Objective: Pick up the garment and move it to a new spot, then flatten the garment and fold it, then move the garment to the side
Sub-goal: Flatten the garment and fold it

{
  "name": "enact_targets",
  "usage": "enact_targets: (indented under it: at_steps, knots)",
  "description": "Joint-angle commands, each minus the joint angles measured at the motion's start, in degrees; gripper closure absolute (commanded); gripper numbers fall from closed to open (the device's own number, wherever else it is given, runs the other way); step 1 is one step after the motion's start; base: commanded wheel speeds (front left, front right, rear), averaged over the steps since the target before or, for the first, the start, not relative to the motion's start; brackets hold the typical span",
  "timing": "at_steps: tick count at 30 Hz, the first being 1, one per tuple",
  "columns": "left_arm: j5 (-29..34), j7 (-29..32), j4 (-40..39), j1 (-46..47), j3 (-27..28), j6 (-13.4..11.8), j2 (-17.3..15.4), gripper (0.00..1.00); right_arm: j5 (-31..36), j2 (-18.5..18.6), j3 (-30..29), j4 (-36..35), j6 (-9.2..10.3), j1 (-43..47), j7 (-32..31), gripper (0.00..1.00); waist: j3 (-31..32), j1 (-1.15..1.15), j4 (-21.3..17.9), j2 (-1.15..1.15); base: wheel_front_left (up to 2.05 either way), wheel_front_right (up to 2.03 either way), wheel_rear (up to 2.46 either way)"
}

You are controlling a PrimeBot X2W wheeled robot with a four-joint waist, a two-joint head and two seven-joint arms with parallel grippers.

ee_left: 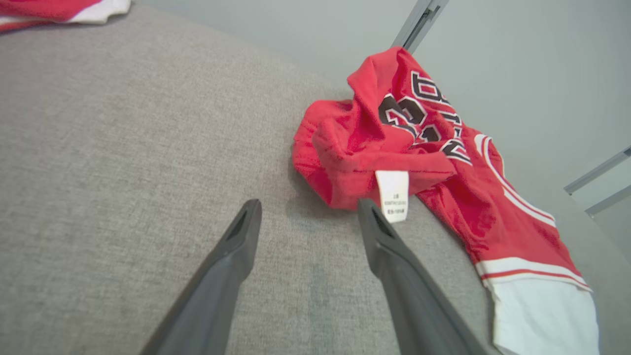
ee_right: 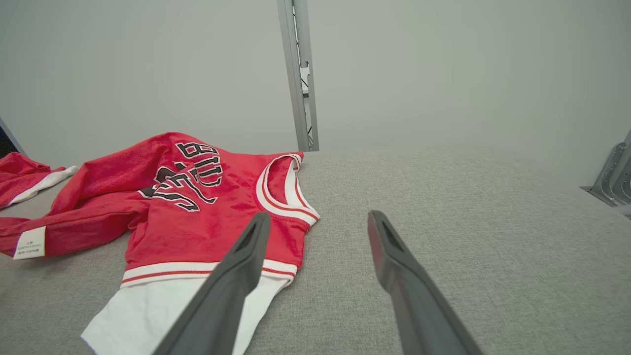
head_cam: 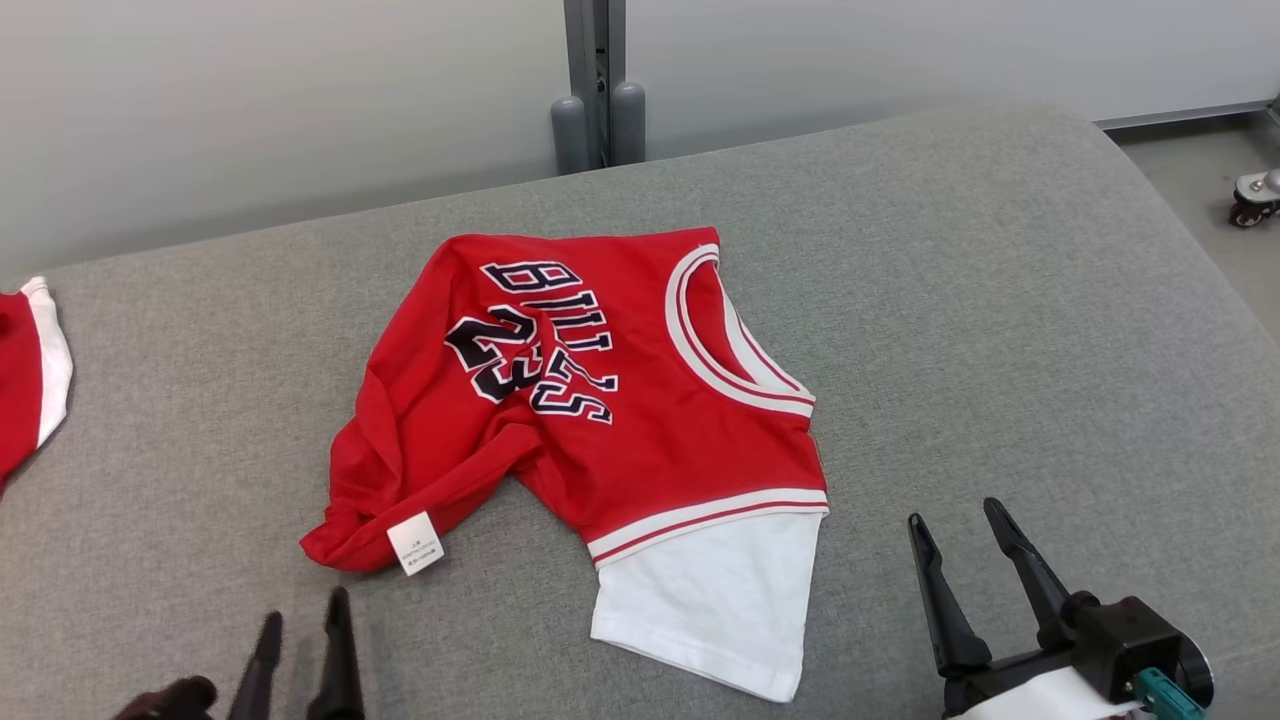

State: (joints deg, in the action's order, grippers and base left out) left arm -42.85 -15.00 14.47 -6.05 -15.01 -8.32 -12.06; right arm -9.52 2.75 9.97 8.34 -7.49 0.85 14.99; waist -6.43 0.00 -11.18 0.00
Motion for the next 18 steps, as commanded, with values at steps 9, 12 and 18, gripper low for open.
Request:
enact_targets:
  at_steps: [9, 12, 18]
  knots:
    - [-1.5, 5.2, -4.9, 3.8, 4.5, -2.7, -0.5, 0.0, -0.2, 0.3, 0.2, -0.4, -0.01, 0.0, 0.3, 0.0, -0.2, 0.0, -1.4, 0.0, 0.0, 0.0, 0.0]
    - [-2.4, 6.4, -3.3, 6.0, 5.8, -4.0, -0.7, 0.0, -0.9, 0.3, 0.4, -0.5, -0.01, -0.1, 0.3, 0.0, -0.5, 0.0, -2.5, 0.0, 0.0, 0.0, 0.0]
    - [-2.9, 11.1, -1.3, 6.7, 4.5, -3.8, -2.1, 0.0, -1.6, 0.3, 0.0, -0.2, -0.01, 0.6, 0.3, 0.0, -0.8, 0.0, -3.9, 0.0, 0.0, 0.0, 0.0]
